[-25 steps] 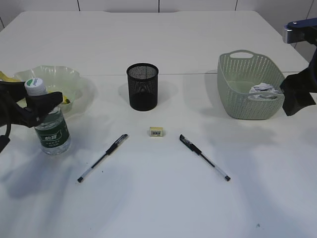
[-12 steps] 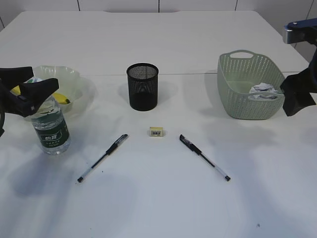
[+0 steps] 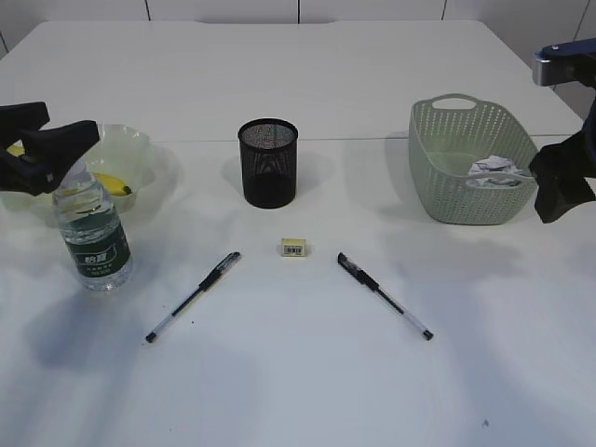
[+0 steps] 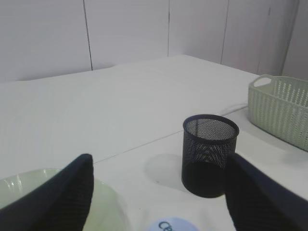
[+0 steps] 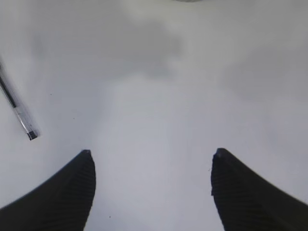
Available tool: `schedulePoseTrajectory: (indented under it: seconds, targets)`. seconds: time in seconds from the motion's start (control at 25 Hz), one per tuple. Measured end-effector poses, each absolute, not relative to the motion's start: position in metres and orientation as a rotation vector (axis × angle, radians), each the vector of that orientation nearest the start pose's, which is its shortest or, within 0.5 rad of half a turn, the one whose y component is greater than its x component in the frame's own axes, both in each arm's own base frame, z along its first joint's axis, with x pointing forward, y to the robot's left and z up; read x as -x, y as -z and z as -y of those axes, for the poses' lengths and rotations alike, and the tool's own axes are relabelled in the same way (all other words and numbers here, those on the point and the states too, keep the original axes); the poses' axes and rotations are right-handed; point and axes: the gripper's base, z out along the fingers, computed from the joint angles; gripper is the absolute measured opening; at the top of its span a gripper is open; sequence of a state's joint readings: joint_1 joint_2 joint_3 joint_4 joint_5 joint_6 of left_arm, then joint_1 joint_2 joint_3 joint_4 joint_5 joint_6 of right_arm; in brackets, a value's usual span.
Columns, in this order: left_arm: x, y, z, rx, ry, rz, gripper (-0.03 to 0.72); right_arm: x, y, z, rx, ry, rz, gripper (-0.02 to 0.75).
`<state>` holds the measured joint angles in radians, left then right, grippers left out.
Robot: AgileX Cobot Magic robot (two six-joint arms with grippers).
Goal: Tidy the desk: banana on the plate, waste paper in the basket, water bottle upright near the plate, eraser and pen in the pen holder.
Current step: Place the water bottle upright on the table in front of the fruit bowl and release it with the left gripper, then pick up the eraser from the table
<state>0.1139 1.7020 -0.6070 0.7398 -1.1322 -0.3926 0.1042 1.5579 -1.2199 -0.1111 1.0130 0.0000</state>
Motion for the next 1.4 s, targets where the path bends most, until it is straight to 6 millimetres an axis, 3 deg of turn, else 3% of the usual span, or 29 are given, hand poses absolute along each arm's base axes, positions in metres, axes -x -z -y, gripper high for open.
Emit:
schedulePoseTrajectory:
  seconds: [0.4,0.92,1.16,1.4]
  targets:
    - [-0.303,-0.214,0.009,-0.237,0.394,-1.574,0.593,-0.31,-0.279,-0.024,0.21,0.124,-2.824,0.557]
    - [-0.299,-0.215,-0.042,0.095,0.278,-1.698,0.57,-0.308,-0.278,-0.024,0.21,0.126,-2.84,0.557]
    - [-0.289,-0.228,-0.048,0.152,0.201,-1.742,0.569,-0.308,-0.278,-0.024,0.21,0.126,-2.84,0.557]
    - [-0.28,-0.229,-0.051,0.195,0.145,-1.837,0.569,-0.308,-0.278,-0.023,0.21,0.126,-2.842,0.557]
